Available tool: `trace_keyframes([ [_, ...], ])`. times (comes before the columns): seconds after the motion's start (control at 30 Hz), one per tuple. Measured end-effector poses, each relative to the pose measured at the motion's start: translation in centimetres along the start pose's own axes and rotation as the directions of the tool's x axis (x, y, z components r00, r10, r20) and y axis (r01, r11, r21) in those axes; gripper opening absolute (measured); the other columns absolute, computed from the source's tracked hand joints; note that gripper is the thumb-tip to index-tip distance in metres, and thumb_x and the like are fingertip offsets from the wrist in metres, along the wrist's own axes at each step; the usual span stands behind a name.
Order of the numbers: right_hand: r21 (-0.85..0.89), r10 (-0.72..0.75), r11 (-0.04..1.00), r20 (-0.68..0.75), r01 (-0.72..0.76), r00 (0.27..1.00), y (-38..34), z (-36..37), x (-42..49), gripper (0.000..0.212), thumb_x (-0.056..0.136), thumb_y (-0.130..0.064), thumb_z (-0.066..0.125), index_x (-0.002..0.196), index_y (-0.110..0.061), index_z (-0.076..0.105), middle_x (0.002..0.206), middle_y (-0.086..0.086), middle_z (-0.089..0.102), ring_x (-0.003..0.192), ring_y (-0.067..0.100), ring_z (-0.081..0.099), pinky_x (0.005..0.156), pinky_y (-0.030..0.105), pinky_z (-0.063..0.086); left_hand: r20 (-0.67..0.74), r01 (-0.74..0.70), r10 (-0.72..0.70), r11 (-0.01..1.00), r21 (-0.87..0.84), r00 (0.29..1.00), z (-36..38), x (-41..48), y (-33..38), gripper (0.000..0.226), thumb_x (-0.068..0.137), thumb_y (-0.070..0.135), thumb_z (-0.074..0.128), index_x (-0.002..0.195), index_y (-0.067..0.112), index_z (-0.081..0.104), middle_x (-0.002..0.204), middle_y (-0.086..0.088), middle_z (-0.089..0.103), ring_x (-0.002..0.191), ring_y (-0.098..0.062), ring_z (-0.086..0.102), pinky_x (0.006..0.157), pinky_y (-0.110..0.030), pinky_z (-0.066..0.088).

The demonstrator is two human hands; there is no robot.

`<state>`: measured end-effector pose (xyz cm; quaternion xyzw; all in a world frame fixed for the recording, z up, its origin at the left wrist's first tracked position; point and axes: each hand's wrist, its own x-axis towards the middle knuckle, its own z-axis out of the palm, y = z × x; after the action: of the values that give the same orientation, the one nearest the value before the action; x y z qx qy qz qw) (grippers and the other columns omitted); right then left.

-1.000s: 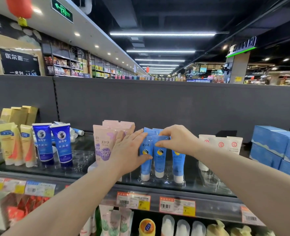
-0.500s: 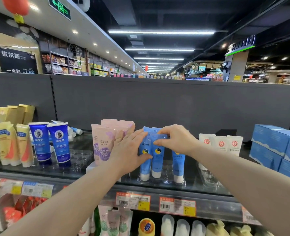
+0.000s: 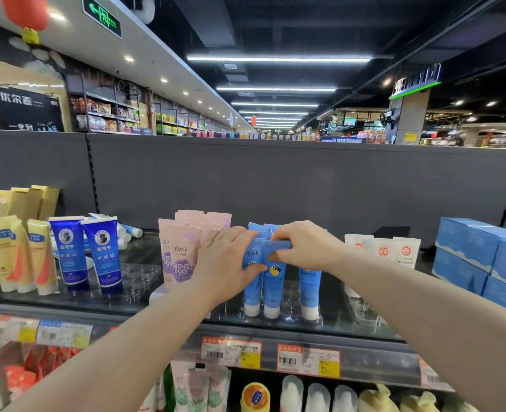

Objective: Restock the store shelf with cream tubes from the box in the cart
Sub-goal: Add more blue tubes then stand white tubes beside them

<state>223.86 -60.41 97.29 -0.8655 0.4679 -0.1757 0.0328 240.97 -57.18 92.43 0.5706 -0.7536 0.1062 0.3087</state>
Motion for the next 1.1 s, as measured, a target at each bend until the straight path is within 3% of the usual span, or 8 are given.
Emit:
trace_keyframes([
  [0.07, 0.021, 0.002, 1.000, 0.014, -0.003, 1.000, 0.1, -0.2, -0.1, 0.016, 0.086, -0.031, 0.059, 0.071, -0.029, 0.056, 0.072, -0.009, 0.051, 0.063, 0.010, 0.049, 0.062, 0.029, 0.045, -0.007, -0.013, 0.013, 1.000, -0.019, 1.000, 0.1, 0.2, 0.3, 0.060, 0.088, 0.045, 0.056, 0.140, 0.025, 0.036, 0.143, 0.008, 0.037, 0.133, -0.014, 0.031, 0.110, -0.031, 0.018],
  [0.17, 0.024, -0.003, 1.000, -0.053, 0.004, 0.999, 0.4, -0.9, -0.3, 0.020, 0.090, -0.033, 0.053, 0.091, -0.020, 0.068, 0.088, -0.006, 0.064, 0.081, 0.014, 0.060, 0.077, 0.035, 0.053, -0.029, -0.078, 0.077, 0.996, -0.032, 0.997, 0.3, 0.7, 0.6, 0.058, 0.089, 0.042, 0.056, 0.141, 0.023, 0.039, 0.140, 0.006, 0.041, 0.130, -0.016, 0.035, 0.106, -0.027, 0.023],
  [0.37, -0.047, 0.059, 0.996, -0.226, -0.072, 0.972, 2.3, -4.0, -1.1, 0.022, 0.092, -0.021, 0.052, 0.104, -0.020, 0.070, 0.104, -0.005, 0.063, 0.096, 0.014, 0.058, 0.088, 0.032, 0.049, -0.061, -0.123, 0.120, 0.991, -0.052, 0.991, 0.5, 1.2, 1.4, 0.043, 0.089, 0.040, 0.055, 0.127, 0.019, 0.056, 0.129, 0.003, 0.055, 0.121, -0.021, 0.047, 0.102, -0.035, 0.033],
  [0.5, -0.182, 0.111, 0.974, -0.137, -0.135, 0.984, 3.2, -3.5, -1.9, 0.023, 0.090, -0.026, 0.053, 0.108, -0.022, 0.066, 0.106, -0.004, 0.056, 0.102, 0.017, 0.055, 0.088, 0.031, 0.045, -0.022, -0.105, 0.104, 0.992, -0.070, 0.994, 0.7, 1.3, 1.8, 0.037, 0.091, 0.034, 0.055, 0.125, 0.019, 0.057, 0.129, 0.005, 0.053, 0.122, -0.018, 0.045, 0.103, -0.034, 0.035],
  [0.7, -0.227, 0.125, 0.963, -0.100, -0.145, 0.987, 3.2, -2.3, -2.5, 0.032, 0.092, -0.027, 0.052, 0.122, -0.022, 0.060, 0.122, -0.002, 0.053, 0.109, 0.018, 0.052, 0.087, 0.032, 0.045, -0.029, -0.104, 0.102, 0.992, -0.070, 0.994, 0.8, 1.4, 1.9, 0.034, 0.090, 0.030, 0.057, 0.122, 0.018, 0.059, 0.125, 0.005, 0.056, 0.117, -0.019, 0.048, 0.100, -0.034, 0.036],
  [0.93, -0.216, 0.117, 0.966, -0.118, -0.141, 0.986, 3.4, -2.4, -2.9, 0.021, 0.089, -0.028, 0.057, 0.108, -0.021, 0.062, 0.111, -0.003, 0.054, 0.100, 0.017, 0.053, 0.083, 0.031, 0.045, -0.020, -0.105, 0.104, 0.993, -0.060, 0.994, 0.6, 1.2, 1.8, 0.036, 0.091, 0.030, 0.055, 0.125, 0.018, 0.056, 0.126, 0.004, 0.055, 0.118, -0.018, 0.047, 0.100, -0.031, 0.035],
  [1.1, -0.109, 0.133, 0.983, -0.115, -0.146, 0.984, 3.7, -2.7, -3.4, 0.009, 0.085, -0.025, 0.064, 0.085, -0.023, 0.056, 0.079, -0.013, 0.052, 0.083, 0.014, 0.052, 0.076, 0.031, 0.048, -0.016, -0.102, 0.101, 0.994, -0.049, 0.995, 0.5, 1.2, 2.0, 0.037, 0.092, 0.031, 0.055, 0.126, 0.018, 0.056, 0.126, 0.004, 0.054, 0.118, -0.018, 0.047, 0.100, -0.032, 0.035],
])
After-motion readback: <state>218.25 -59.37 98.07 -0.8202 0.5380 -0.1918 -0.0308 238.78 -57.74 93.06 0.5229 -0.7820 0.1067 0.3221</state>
